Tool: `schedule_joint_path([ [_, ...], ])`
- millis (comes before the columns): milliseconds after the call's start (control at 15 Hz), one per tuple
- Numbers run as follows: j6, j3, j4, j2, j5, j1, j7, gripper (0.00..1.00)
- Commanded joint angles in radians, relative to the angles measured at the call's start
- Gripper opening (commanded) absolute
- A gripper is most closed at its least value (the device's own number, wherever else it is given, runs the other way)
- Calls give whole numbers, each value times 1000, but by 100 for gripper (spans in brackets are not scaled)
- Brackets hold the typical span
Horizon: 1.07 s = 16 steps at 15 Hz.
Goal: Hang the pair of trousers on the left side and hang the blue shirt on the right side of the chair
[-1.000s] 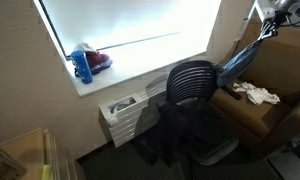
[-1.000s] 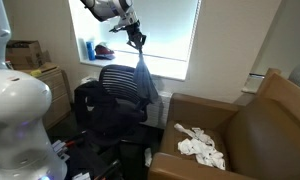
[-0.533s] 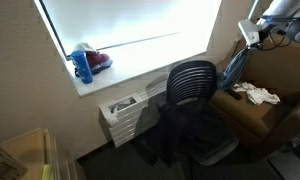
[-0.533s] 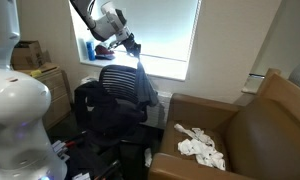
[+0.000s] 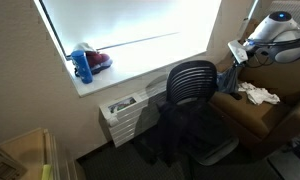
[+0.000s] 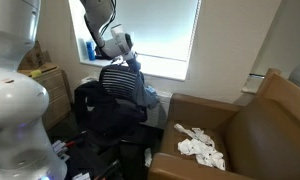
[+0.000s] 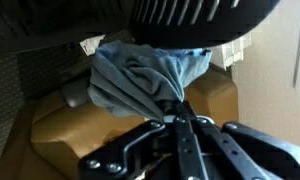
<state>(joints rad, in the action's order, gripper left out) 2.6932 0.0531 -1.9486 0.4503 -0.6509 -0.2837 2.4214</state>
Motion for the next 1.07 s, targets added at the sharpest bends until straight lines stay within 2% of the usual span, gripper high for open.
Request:
schedule_joint_path([
  [0, 162, 39, -20, 75, 130, 15, -201, 0],
  [67, 199, 49, -26, 93, 178, 11, -269, 0],
  [133, 200, 143, -23, 116, 184, 83, -310, 0],
  [200, 205, 148, -22, 133, 294, 66, -425, 0],
  [267, 174, 257, -13, 155, 297, 153, -464, 0],
  [533, 45, 486, 19, 239, 456, 325, -730, 0],
  [600, 22, 389, 23, 218, 604, 230, -819, 0],
  [667, 80, 325, -5, 180, 615, 167, -787, 1],
  [800, 51, 318, 4, 188, 694, 169, -875, 1],
  [1000, 49, 318, 6, 189, 700, 163, -879, 1],
])
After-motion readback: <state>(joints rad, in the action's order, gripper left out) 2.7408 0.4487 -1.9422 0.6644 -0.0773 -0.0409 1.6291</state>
